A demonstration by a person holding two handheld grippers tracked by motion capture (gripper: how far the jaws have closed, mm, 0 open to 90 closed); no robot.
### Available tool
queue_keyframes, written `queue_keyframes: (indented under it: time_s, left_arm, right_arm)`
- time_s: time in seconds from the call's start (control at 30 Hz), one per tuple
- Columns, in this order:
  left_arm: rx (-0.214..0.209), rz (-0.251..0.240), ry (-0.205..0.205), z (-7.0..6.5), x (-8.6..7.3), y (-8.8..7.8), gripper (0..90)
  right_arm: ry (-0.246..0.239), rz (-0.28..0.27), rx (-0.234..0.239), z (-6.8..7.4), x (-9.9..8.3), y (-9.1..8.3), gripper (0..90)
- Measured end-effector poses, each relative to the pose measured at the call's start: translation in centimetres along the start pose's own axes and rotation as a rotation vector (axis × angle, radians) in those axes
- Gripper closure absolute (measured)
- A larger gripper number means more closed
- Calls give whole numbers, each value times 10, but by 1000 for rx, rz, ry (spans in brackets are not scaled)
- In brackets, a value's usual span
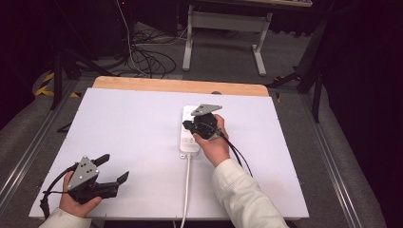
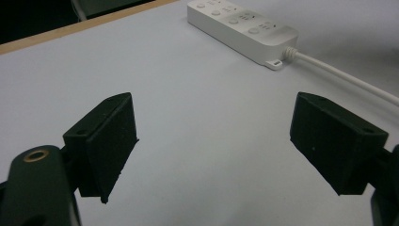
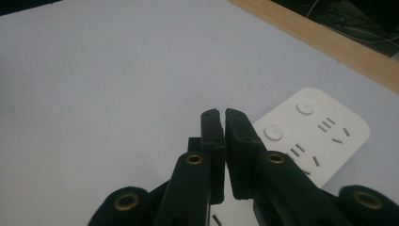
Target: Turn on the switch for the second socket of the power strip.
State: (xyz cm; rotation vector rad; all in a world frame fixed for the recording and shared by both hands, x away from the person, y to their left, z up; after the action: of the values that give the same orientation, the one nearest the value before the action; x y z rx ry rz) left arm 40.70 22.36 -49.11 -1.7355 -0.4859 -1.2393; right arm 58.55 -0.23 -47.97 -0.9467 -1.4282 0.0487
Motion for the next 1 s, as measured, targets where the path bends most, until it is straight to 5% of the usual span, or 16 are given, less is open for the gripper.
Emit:
queue_keyframes:
  time_s: [0.37,0.57,1.0]
  left_arm:
    - [-2,-4,-11,0,0,0,158]
    - [0,-3,-5,1,0,0,159]
    - [3,-4,-4,1,1,-1,159]
  right_arm:
    - [-9,-25,5,3,8,-12,844]
    - [-25,-50,-7,4,12,-17,621]
    - [-16,-71,-2,14,18,-54,392]
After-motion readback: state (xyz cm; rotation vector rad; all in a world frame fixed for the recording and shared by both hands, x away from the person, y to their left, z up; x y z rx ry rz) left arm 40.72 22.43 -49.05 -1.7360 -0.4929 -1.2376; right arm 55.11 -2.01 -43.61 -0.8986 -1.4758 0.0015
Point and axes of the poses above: each handheld gripper's, and its own axes: y roughly forward along the jaws, x roughly out of its top, z roughly to its left, the point moved 9 cm from there along y, roughly forward along the jaws, and after that the axes turned 8 degrees about -y, right-handed, at the moved point
